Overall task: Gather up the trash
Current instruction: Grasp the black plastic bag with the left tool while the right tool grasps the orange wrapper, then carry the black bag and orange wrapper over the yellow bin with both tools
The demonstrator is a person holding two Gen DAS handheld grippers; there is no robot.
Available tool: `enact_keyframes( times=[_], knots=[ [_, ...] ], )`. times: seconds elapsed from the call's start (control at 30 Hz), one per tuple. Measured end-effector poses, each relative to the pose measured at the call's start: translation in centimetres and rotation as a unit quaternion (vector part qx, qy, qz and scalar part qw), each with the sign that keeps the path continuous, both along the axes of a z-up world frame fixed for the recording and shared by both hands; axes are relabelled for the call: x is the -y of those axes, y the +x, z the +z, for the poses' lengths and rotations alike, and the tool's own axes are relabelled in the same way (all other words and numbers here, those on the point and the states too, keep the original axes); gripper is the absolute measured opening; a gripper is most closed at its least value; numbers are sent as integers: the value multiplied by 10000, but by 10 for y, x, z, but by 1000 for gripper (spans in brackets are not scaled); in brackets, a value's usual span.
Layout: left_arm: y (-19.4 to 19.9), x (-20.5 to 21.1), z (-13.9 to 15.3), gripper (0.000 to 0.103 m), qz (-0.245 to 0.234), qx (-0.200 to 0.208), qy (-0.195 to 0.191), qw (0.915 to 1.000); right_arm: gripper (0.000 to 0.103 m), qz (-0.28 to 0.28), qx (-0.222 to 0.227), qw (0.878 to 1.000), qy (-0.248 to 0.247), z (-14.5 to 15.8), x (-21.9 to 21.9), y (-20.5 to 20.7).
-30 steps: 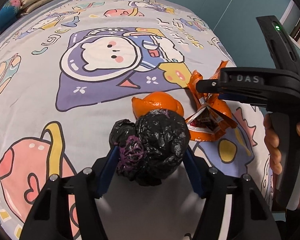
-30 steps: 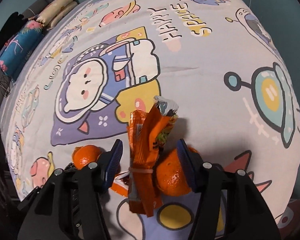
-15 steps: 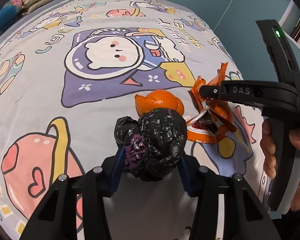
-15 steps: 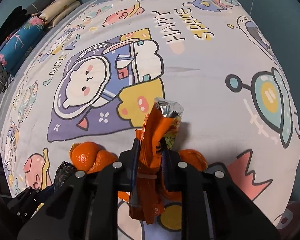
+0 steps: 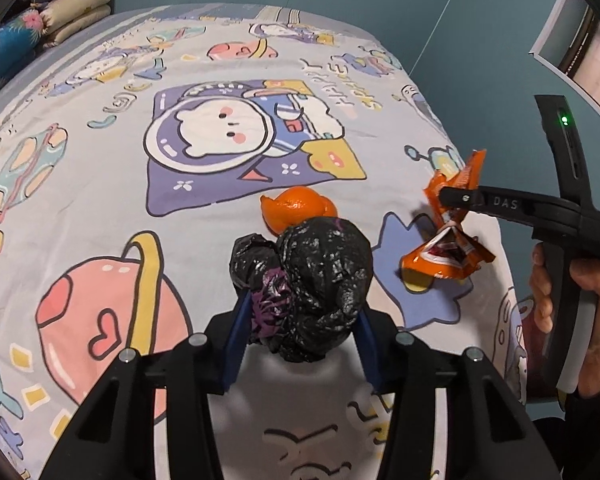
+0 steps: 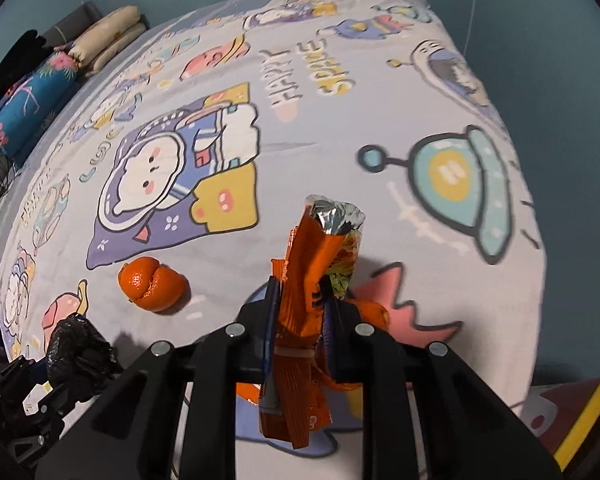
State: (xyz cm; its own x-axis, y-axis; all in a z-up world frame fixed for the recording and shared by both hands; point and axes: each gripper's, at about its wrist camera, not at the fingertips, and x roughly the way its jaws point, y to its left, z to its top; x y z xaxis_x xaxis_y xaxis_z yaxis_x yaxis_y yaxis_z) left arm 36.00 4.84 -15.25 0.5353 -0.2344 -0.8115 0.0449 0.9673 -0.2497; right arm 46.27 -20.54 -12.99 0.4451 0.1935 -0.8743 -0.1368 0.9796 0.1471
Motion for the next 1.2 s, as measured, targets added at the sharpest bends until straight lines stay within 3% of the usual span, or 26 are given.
enact_keyframes(
  times=[0.67,0.93,1.2],
  knots=[
    [-50,8,86,45,52,810,85,9967,18,-223,909,9942,533,117,54,-75],
    [-72,46,116,45,-219,1070,5,9940,18,-298,1267,9899,554,156,95,-123],
    [-86,107,139,45,-744,1298,-112,9887,18,-594,1474,9861,482,173,153,-166]
  ],
)
